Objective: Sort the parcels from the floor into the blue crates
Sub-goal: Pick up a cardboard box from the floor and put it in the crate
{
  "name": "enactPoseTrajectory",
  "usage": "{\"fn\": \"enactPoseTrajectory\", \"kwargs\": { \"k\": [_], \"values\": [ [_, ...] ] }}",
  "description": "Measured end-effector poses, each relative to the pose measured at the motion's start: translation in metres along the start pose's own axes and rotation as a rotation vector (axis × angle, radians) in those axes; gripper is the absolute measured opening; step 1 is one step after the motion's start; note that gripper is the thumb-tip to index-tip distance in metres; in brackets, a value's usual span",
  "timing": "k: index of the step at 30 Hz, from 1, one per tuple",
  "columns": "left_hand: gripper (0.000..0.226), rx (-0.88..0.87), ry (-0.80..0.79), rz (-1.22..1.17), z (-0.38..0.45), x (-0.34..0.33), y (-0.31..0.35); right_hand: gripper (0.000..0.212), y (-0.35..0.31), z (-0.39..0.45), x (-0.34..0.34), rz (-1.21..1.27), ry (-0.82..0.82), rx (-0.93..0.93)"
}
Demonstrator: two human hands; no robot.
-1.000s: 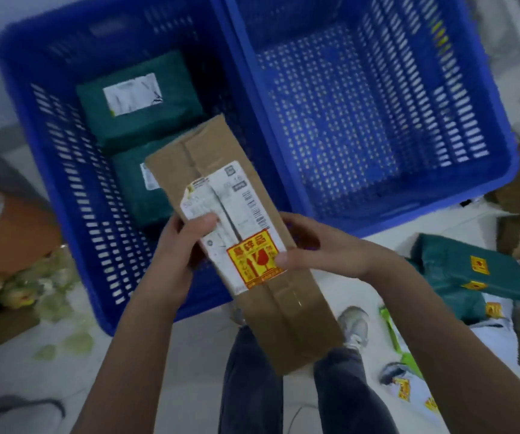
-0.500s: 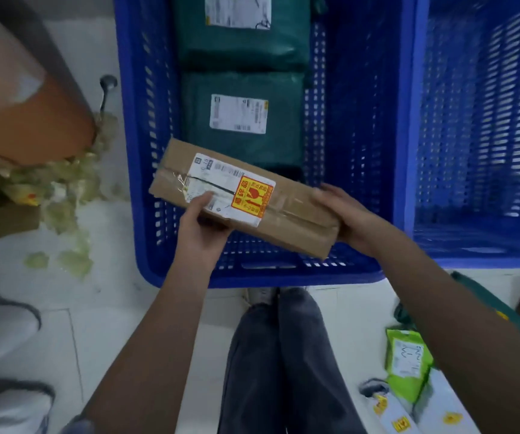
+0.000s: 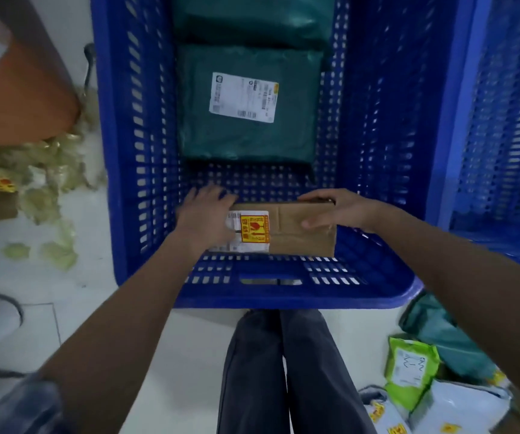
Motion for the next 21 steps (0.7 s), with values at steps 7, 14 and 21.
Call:
{"fn": "enactPoseTrajectory", "kwargs": {
  "k": [7, 14, 21],
  "values": [
    [0.065, 0.047, -0.170, 0.042, 0.053, -0.036, -0.015, 0.062, 0.030, 0.063, -0.027, 0.041, 0.120, -0.015],
    [0.063, 0.061, -0.067, 0.105, 0.068, -0.063, -0.011, 0.062, 0.042, 0.097, -0.037, -0.166, 0.264, -0.091],
    [0.069, 0.191, -0.154, 0.087, 0.072, -0.062, -0.025, 0.081, 0.047, 0.096, -0.050, -0.148, 0.253, -0.229]
  ]
}}
Point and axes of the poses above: each hand's wrist, its own z-axis towards the middle knuckle, its own x-axis out of the back of the hand, y = z × x, the point moved 4 cm from there along z, towards the middle knuckle, and after that the axes turned 2 degrees about -z, right-handed, at the moved point
